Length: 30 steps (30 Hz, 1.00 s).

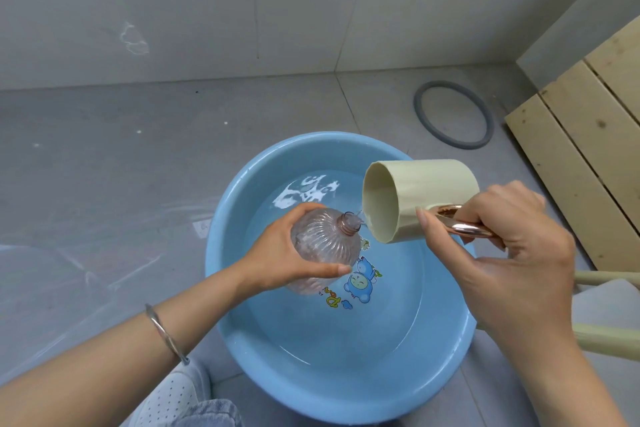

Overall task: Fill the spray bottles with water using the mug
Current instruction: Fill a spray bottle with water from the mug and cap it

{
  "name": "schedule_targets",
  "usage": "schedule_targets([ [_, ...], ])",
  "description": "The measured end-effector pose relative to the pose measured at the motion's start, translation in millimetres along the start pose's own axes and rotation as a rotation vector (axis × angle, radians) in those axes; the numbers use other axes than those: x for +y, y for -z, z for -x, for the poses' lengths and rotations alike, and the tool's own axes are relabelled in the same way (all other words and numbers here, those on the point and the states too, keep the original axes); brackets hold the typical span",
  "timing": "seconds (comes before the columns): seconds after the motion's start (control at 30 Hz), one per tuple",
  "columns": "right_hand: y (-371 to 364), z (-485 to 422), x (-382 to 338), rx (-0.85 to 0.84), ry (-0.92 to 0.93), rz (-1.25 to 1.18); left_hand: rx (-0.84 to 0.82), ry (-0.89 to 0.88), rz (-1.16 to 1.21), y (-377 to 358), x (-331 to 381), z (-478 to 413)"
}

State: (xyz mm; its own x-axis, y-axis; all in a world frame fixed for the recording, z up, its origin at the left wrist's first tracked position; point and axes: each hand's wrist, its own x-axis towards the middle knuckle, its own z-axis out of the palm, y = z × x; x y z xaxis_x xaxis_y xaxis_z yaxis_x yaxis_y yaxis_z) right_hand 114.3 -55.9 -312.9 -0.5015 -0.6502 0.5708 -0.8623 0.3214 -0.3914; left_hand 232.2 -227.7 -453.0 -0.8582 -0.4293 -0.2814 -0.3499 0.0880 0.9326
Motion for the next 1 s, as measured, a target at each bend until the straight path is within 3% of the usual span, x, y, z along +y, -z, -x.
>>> schedule_targets([
  [0.57, -9, 1, -2, -0.011, 0.282, 0.094, 0.009, -0.003, 0.031, -1, -3, 0],
  [0.67, -12, 5, 3, 0.008, 0.114, 0.010, 0.013, 0.003, 0.032, 0, -4, 0],
  [0.83, -24, 24, 39, 0.048, -0.441, -0.288, 0.020, 0.013, 0.019, 0, -8, 0],
  [1.0, -50, 58, 74, -0.116, -0.510, -0.137, 0.021, 0.022, 0.009, 1, -9, -1],
])
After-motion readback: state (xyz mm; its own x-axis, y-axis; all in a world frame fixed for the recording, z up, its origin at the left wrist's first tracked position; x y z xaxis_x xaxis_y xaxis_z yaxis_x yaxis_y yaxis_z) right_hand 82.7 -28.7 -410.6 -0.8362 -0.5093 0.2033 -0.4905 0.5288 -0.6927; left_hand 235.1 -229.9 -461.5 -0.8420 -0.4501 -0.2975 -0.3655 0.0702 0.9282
